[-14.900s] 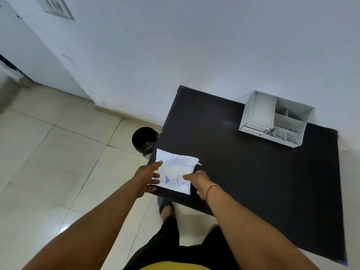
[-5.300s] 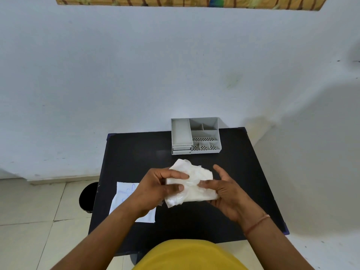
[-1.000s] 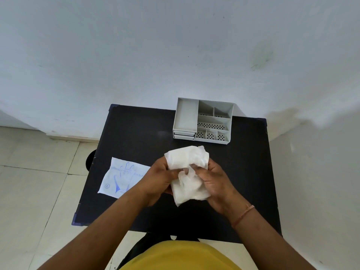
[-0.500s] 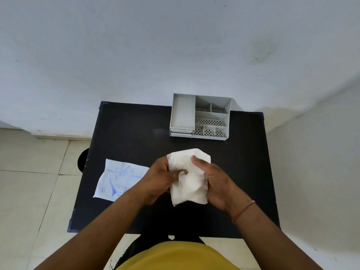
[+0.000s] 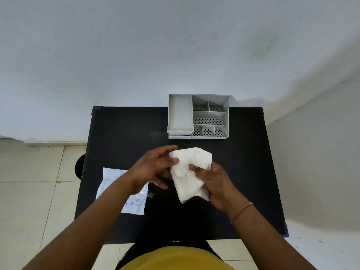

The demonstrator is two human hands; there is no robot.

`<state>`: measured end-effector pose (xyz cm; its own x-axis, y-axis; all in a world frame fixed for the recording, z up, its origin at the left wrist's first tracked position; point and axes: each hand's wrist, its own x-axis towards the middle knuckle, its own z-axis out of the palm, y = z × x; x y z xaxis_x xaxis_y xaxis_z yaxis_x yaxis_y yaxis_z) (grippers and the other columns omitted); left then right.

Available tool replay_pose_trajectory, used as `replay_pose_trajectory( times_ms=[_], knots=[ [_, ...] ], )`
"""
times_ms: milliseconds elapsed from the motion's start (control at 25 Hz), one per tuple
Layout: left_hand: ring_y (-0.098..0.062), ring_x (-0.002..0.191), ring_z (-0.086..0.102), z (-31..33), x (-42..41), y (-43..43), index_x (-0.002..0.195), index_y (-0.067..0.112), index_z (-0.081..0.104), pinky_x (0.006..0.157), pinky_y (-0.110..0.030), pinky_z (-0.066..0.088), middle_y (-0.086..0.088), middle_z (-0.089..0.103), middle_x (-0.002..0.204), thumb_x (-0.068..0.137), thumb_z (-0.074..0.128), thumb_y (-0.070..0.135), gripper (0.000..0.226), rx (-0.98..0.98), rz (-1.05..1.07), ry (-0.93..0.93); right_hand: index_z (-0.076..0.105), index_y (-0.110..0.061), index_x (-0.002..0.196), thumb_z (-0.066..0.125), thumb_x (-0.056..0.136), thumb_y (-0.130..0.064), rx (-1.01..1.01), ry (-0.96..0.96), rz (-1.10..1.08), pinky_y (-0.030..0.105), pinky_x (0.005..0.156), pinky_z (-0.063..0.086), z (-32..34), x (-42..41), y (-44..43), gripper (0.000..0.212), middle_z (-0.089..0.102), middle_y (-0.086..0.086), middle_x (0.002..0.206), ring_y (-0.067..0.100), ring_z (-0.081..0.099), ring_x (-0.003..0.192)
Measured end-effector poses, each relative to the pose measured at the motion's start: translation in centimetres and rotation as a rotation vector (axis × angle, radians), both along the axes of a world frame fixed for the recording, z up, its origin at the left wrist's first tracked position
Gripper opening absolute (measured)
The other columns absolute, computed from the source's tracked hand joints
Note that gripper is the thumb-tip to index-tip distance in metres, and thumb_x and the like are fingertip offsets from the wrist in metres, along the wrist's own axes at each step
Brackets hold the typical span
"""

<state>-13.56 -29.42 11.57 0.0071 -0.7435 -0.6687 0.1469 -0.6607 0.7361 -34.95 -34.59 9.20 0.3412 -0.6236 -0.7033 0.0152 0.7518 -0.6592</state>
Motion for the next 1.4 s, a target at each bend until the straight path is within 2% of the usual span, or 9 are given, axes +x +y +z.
replay_pose_trajectory(
  times_ms=[80, 200, 360, 600, 760, 960, 1080, 1280, 1400],
  knots=[
    [-0.031, 0.087, 0.082, -1.9, 1.8, -2.0, 0.134, 0.025, 0.066, 0.067, -0.044, 0.065, -0.006, 0.081, 0.12, 0.1, 0.068, 0.036, 0.036, 0.086, 0.163, 0.06, 0.076, -0.008, 0.12, 0.086, 0.072, -0.019, 0.006, -0.003, -0.023, 0.047, 0.091, 0.061, -0.5, -0.2, -0.5, 0.05, 0.08, 0.016, 0.117, 0.032, 0.077, 0.107],
    [-0.031, 0.1, 0.08, -7.0, 2.9, -5.8, 0.13, 0.01, 0.066, 0.072, -0.045, 0.065, -0.013, 0.075, 0.134, 0.102, 0.064, 0.019, 0.029, 0.249, 0.438, 0.203, 0.075, -0.007, 0.12, 0.082, 0.079, -0.016, -0.004, 0.007, -0.046, 0.045, 0.087, 0.061, -1.3, -0.7, -0.8, 0.043, 0.08, 0.017, 0.116, 0.03, 0.077, 0.103],
    [-0.032, 0.11, 0.075, -10.9, 2.0, -10.1, 0.132, -0.005, 0.066, 0.074, -0.045, 0.063, -0.022, 0.07, 0.136, 0.098, 0.057, 0.004, 0.036, 0.324, 0.614, 0.294, 0.074, -0.006, 0.121, 0.084, 0.068, -0.025, -0.023, 0.032, -0.075, 0.046, 0.086, 0.061, -1.7, -0.8, -0.4, 0.056, 0.08, 0.017, 0.115, 0.031, 0.076, 0.102],
    [-0.022, 0.086, 0.072, -12.3, 0.6, -10.2, 0.109, 0.003, 0.073, 0.072, -0.041, 0.058, -0.01, 0.073, 0.102, 0.098, 0.061, 0.012, 0.018, 0.352, 0.612, 0.301, 0.075, -0.009, 0.12, 0.075, 0.092, -0.008, -0.053, 0.108, -0.119, 0.044, 0.086, 0.063, -2.6, -0.8, 0.0, 0.028, 0.081, 0.015, 0.112, 0.027, 0.076, 0.1],
    [-0.023, 0.077, 0.07, -13.4, -0.5, -7.1, 0.116, 0.009, 0.072, 0.068, -0.042, 0.057, -0.007, 0.074, 0.094, 0.099, 0.067, 0.019, 0.02, 0.415, 0.571, 0.208, 0.075, -0.01, 0.117, 0.074, 0.093, -0.004, -0.067, 0.121, -0.114, 0.036, 0.077, 0.065, -2.9, -1.1, 0.5, 0.025, 0.083, 0.011, 0.107, 0.022, 0.079, 0.093],
    [-0.023, 0.072, 0.07, -13.9, -2.7, -2.3, 0.114, 0.009, 0.07, 0.082, -0.044, 0.061, -0.007, 0.076, 0.089, 0.099, 0.064, 0.012, 0.016, 0.462, 0.473, 0.168, 0.075, -0.01, 0.118, 0.075, 0.092, -0.004, -0.099, 0.154, -0.097, 0.037, 0.079, 0.064, -3.8, -1.4, 1.7, 0.027, 0.083, 0.011, 0.109, 0.022, 0.078, 0.094],
    [-0.024, 0.076, 0.073, -14.7, -3.2, -1.1, 0.128, 0.007, 0.065, 0.086, -0.047, 0.063, -0.008, 0.078, 0.092, 0.098, 0.064, 0.012, 0.031, 0.453, 0.47, 0.168, 0.074, -0.01, 0.119, 0.076, 0.092, -0.005, -0.096, 0.152, -0.085, 0.03, 0.073, 0.064, -4.0, -1.2, 2.0, 0.028, 0.083, 0.009, 0.106, 0.017, 0.079, 0.089],
    [-0.017, 0.063, 0.075, -15.4, -3.2, -1.1, 0.154, 0.008, 0.048, 0.07, -0.04, 0.064, -0.006, 0.08, 0.09, 0.094, 0.063, 0.01, 0.061, 0.418, 0.435, 0.163, 0.074, -0.012, 0.118, 0.078, 0.091, -0.008, -0.079, 0.181, -0.077, 0.034, 0.076, 0.065, -4.3, -0.8, 1.8, 0.028, 0.083, 0.009, 0.107, 0.02, 0.079, 0.092],
    [-0.024, 0.078, 0.077, -15.9, -3.1, -0.9, 0.155, 0.01, 0.046, 0.082, -0.048, 0.066, -0.01, 0.081, 0.101, 0.094, 0.065, 0.011, 0.064, 0.429, 0.439, 0.146, 0.074, -0.012, 0.12, 0.079, 0.09, -0.008, -0.076, 0.191, -0.082, 0.037, 0.08, 0.065, -4.4, -0.7, 1.7, 0.03, 0.083, 0.01, 0.109, 0.023, 0.079, 0.096]
  ],
)
